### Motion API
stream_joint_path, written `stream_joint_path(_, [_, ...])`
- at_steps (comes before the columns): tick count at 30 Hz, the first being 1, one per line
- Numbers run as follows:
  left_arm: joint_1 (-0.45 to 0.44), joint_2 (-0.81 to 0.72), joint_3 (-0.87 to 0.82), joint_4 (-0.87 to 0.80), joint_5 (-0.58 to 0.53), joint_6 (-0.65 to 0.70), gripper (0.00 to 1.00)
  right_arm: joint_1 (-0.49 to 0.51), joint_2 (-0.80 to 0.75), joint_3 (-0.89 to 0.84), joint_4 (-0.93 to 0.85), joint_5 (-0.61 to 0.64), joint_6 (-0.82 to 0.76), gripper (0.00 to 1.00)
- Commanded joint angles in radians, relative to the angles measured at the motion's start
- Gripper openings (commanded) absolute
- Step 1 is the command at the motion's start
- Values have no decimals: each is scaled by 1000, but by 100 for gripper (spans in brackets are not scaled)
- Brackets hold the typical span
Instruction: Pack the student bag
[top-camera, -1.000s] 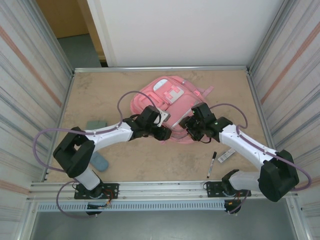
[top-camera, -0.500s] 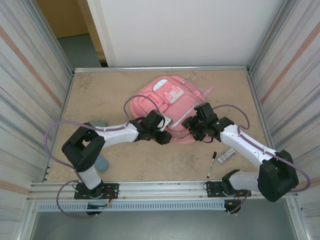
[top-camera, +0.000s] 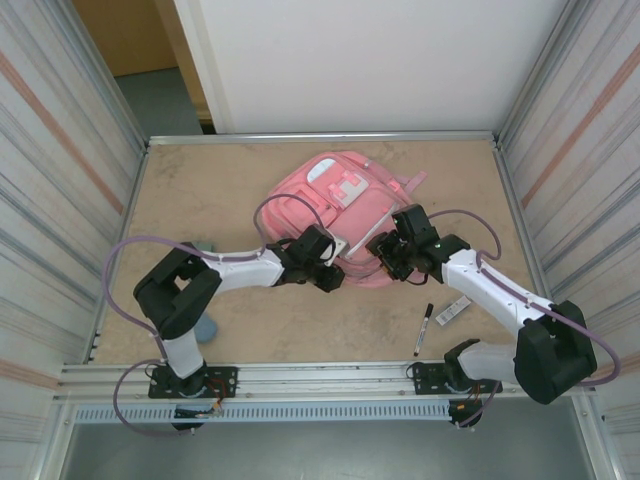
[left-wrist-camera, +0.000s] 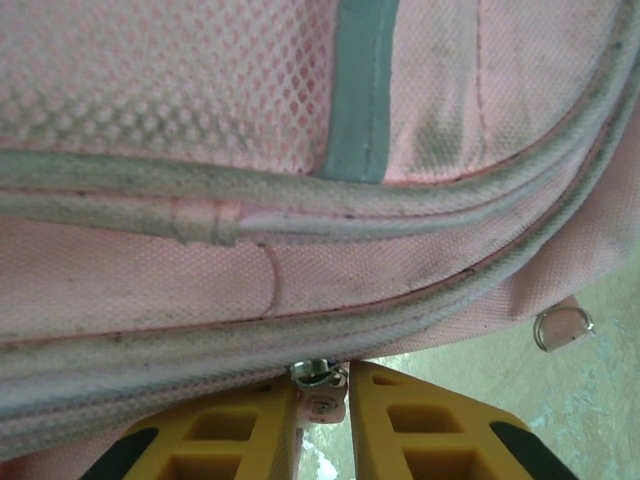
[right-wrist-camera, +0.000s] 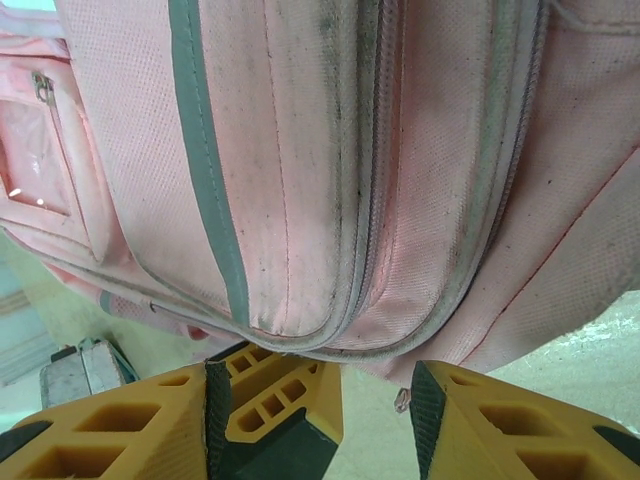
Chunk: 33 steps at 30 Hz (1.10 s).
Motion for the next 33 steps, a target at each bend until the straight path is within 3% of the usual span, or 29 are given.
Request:
stream_joint_path(1, [-9, 24, 8, 3, -4, -21, 28, -7, -3, 0, -17, -8, -26, 52])
stream_joint_path(5, [-15, 22, -15, 48, 6, -31, 33, -7, -26, -30, 0, 14, -22, 51])
stream_joint_path(12, [-17, 42, -12, 57, -6, -49, 11, -10, -32, -51, 0, 14, -21, 51])
stream_joint_path(18, [-18, -33, -15, 24, -39, -50, 0, -12, -34, -64, -12, 52, -22, 53])
stream_joint_path(25, [-10, -145, -36, 18, -16, -53, 0, -22, -31, -62, 3, 30, -10, 60])
stream_joint_path(33, [5, -159, -25, 49, 63, -71, 0, 15, -25, 4, 29, 81, -23, 55])
